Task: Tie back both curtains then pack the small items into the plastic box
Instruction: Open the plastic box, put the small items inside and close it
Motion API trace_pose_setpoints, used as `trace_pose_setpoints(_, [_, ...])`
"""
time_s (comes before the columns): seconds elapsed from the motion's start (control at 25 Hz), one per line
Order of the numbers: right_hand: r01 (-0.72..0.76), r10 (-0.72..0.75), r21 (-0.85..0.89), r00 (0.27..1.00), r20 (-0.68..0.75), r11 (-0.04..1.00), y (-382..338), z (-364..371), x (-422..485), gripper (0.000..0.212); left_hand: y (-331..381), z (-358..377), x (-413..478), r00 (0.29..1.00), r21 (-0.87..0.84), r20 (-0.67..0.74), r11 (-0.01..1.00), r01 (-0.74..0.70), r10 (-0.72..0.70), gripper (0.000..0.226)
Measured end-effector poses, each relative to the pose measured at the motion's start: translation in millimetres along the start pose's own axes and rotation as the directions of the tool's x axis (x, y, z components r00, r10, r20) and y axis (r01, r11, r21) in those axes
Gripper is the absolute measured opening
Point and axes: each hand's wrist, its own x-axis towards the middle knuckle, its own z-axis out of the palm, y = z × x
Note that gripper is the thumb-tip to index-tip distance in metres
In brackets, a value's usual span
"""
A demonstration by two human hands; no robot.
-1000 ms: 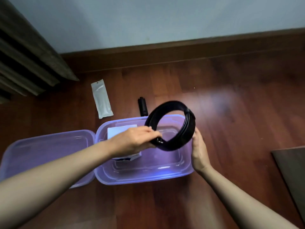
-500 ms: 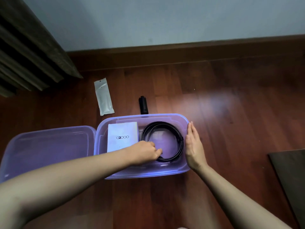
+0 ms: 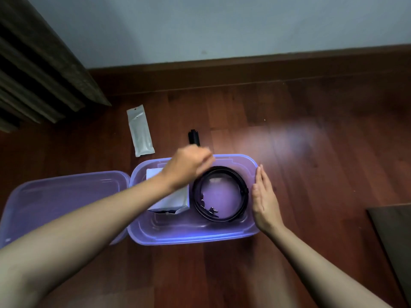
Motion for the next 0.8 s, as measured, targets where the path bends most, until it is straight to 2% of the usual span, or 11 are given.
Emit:
trace_pose_setpoints(0.08, [0.006, -0.006, 0.001, 1.0, 0.0, 1.0, 0.6, 0.4, -1.2, 0.088, -24.0, -1.7, 34.3, 0.918, -0.007, 0.034, 0.918, 0.397, -0.396, 0.03])
trace_pose_setpoints(0.16, [0.011, -0.011, 0.002, 1.0, -0.002, 1.0, 0.1, 0.3, -1.5, 0.091, -38.4, 9.0, 58.9, 0.756, 0.068, 0.164, 0.772, 0.633, -0.634, 0.04])
trace_pose_setpoints(0.28, [0.017, -0.017, 0.01, 1.0, -0.008, 1.0, -0.8, 0.7, -0.9, 0.094, -42.5, 28.8, 73.3, 0.598, 0.048, 0.256, 0.628, 0.777, -0.76, 0.059])
trace_pose_setpoints(0.36, [0.017, -0.016, 0.008, 1.0, -0.008, 1.0, -1.1, 0.9, -0.7, 0.092, -45.9, 39.3, 75.6, 0.549, 0.059, 0.284, 0.586, 0.808, -0.786, 0.061])
trace_pose_setpoints(0.44, [0.018, -0.018, -0.001, 1.0, -0.009, 1.0, -0.4, 1.3, -0.5, 0.089, -49.4, 37.7, 78.3, 0.544, 0.028, 0.268, 0.571, 0.82, -0.795, 0.056])
trace_pose_setpoints(0.48, [0.014, -0.014, -0.003, 1.0, -0.008, 1.0, -0.2, 1.4, -0.3, 0.089, -48.5, 32.3, 78.9, 0.586, -0.032, 0.227, 0.596, 0.803, -0.778, 0.054])
trace_pose_setpoints(0.56, [0.01, -0.01, -0.004, 1.0, -0.004, 1.0, 0.5, 1.0, -0.2, 0.088, -38.1, 16.7, 73.1, 0.756, -0.304, 0.089, 0.706, 0.64, -0.648, 0.051])
trace_pose_setpoints(0.6, [0.011, -0.011, -0.002, 1.0, -0.005, 1.0, 0.7, 0.8, -0.5, 0.087, -27.4, 5.6, 65.7, 0.849, -0.45, 0.033, 0.751, 0.484, -0.528, 0.05])
trace_pose_setpoints(0.68, [0.015, -0.015, 0.0, 1.0, -0.009, 1.0, 0.9, 0.6, -0.5, 0.088, -4.8, -11.3, 41.4, 0.982, -0.628, 0.058, 0.758, 0.175, -0.179, 0.051])
trace_pose_setpoints(0.72, [0.018, -0.018, -0.001, 1.0, -0.009, 1.0, 0.9, 0.7, -0.5, 0.088, 3.1, -14.1, 28.2, 0.992, -0.635, 0.122, 0.769, 0.071, 0.009, 0.05])
trace_pose_setpoints(0.8, [0.021, -0.022, -0.006, 1.0, -0.013, 1.0, 0.8, 0.2, -0.2, 0.089, 9.7, -1.8, 12.3, 0.888, -0.478, 0.34, 0.87, -0.119, 0.309, 0.045])
